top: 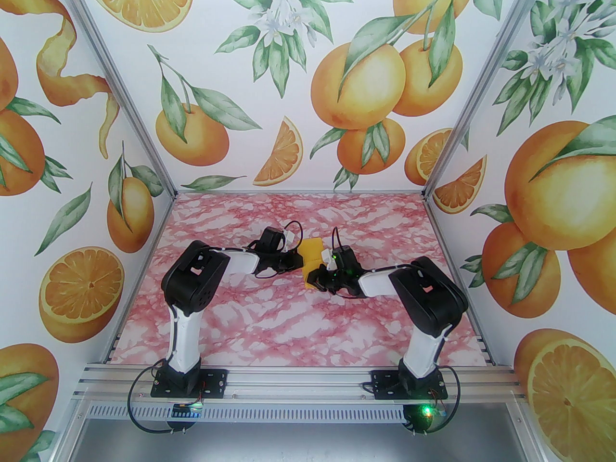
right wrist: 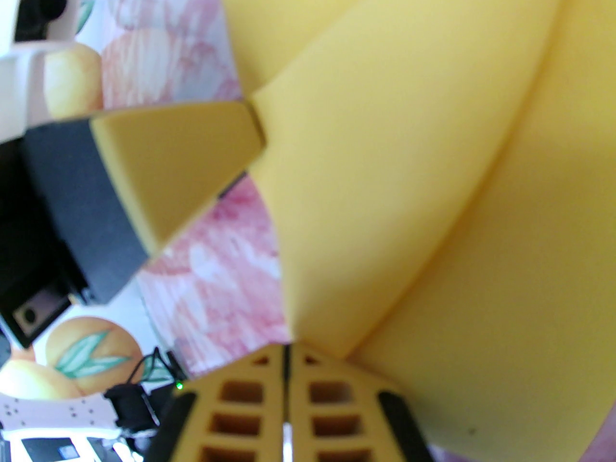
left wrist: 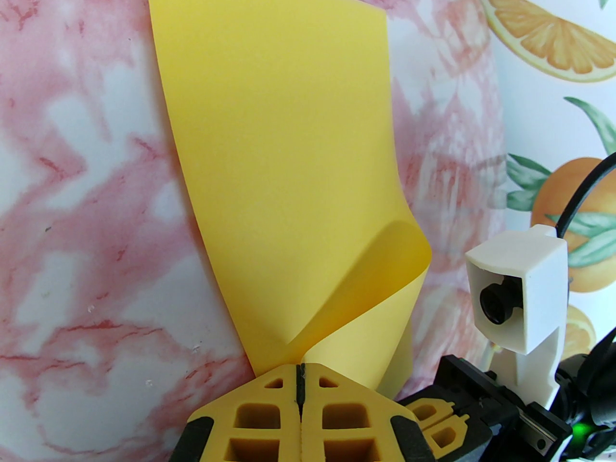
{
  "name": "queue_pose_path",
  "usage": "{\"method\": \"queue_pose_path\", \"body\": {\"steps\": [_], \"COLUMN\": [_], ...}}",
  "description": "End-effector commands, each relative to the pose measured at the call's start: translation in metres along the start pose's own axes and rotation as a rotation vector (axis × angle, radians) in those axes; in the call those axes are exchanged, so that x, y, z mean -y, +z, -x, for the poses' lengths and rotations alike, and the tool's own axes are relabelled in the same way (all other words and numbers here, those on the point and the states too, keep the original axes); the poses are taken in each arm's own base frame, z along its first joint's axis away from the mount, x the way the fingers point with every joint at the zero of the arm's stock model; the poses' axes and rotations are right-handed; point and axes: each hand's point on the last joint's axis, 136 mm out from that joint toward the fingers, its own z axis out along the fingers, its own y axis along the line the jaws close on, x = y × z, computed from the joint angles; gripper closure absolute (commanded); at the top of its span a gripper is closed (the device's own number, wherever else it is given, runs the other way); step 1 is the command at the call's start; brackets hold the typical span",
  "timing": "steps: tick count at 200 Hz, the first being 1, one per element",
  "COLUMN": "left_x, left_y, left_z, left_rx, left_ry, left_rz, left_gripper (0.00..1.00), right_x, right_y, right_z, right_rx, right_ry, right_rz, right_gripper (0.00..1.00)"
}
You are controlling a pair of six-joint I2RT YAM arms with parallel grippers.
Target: Fold a paper plane with a square sheet of paper (fold left side to right side)
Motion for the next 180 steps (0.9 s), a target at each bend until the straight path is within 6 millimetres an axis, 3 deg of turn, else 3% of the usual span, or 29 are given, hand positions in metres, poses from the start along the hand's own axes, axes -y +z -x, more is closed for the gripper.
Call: {"method": "queue_pose_path", "body": {"steps": [1,180], "left_x": [0.001,0.0], "left_y": [-0.007,-0.012], "left_z": [0.003,0.004], "left_rx": [0.014,0.019], "left_ry": [0.004,0.011], "left_rz": [-0.002,0.023], "left_gripper": [1.0,1.0], "right_x": [0.018,0.033], "right_y": [0.006,0.009], "right_z": [-0.007,-0.011], "right_rx": [-0.017,-0.036], "right_ry": [0.012,0.023], "right_rz": [-0.043,-0.111], "right_gripper": [0.94,0.95]}}
